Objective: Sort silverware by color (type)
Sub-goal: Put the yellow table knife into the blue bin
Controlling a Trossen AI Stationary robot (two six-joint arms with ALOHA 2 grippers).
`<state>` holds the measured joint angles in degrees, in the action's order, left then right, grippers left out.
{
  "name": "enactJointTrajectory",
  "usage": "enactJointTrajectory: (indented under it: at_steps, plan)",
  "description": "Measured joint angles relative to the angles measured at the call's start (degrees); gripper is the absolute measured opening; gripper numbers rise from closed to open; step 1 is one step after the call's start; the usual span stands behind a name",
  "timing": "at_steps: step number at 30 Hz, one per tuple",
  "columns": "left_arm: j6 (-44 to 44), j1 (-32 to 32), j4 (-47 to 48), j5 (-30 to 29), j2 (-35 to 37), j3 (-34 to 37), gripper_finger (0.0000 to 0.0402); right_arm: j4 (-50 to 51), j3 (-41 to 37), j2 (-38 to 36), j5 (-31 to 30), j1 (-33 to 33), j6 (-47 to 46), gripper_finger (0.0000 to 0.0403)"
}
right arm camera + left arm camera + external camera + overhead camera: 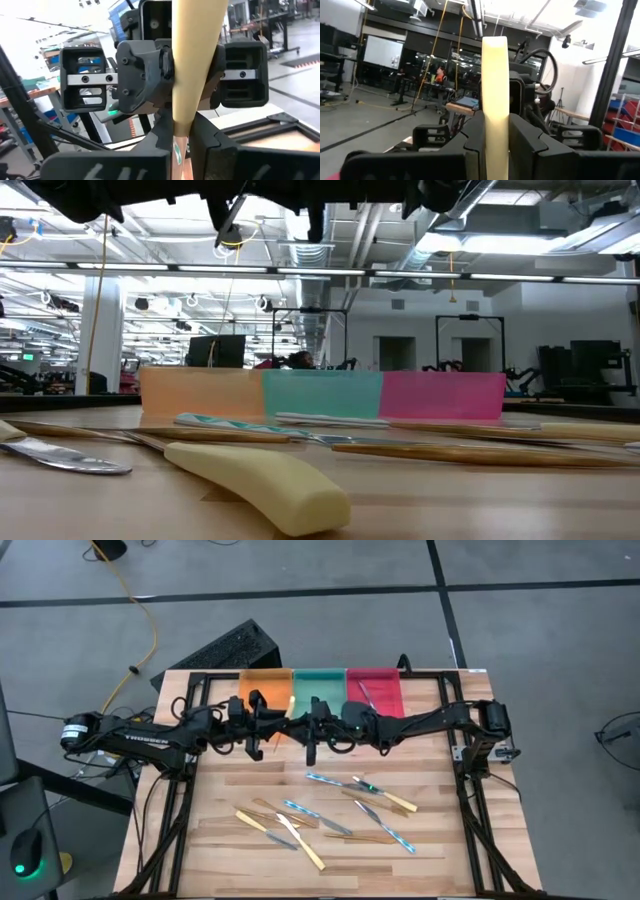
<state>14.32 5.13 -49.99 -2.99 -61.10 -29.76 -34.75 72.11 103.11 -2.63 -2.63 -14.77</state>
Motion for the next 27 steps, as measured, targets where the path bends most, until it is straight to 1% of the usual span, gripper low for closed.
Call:
enactJointTrajectory:
  at_steps: [3, 8, 11, 14, 18, 24, 27]
  plan:
    - [0.6, 0.0, 1.3, -3.3, 0.0, 0.0, 0.0067, 2.7, 0.1, 0.0, -2.3, -0.4, -0.2, 0.0039]
    - [0.9, 0.0, 5.3, -9.9, 1.1, 0.0, 0.0129, 7.4, 0.0, 0.2, -3.0, -2.6, -3.8, 0.0039]
    - [1.1, -0.1, 6.8, -11.1, 2.8, -0.2, 0.0166, 10.4, -0.1, 0.3, -3.5, -4.2, -5.7, 0.0039]
    - [1.0, 0.0, 9.9, -12.8, 4.3, -0.1, 0.0191, 12.3, -0.2, 0.3, -3.0, -6.0, -7.1, 0.0039]
    - [-0.9, 0.0, 13.4, -15.8, 8.0, -0.1, 0.0207, 15.6, -0.2, 0.2, -1.9, -8.2, -8.7, 0.0039]
    - [-1.0, 0.0, 23.4, -22.7, 14.8, -0.1, 0.0208, 22.2, 0.1, -1.8, -1.8, -12.9, -9.2, 0.0039]
    - [-0.5, 0.0, 27.9, -24.4, 17.5, -0.1, 0.0208, 27.2, 0.4, -2.7, -1.8, -15.2, -9.2, 0.0039]
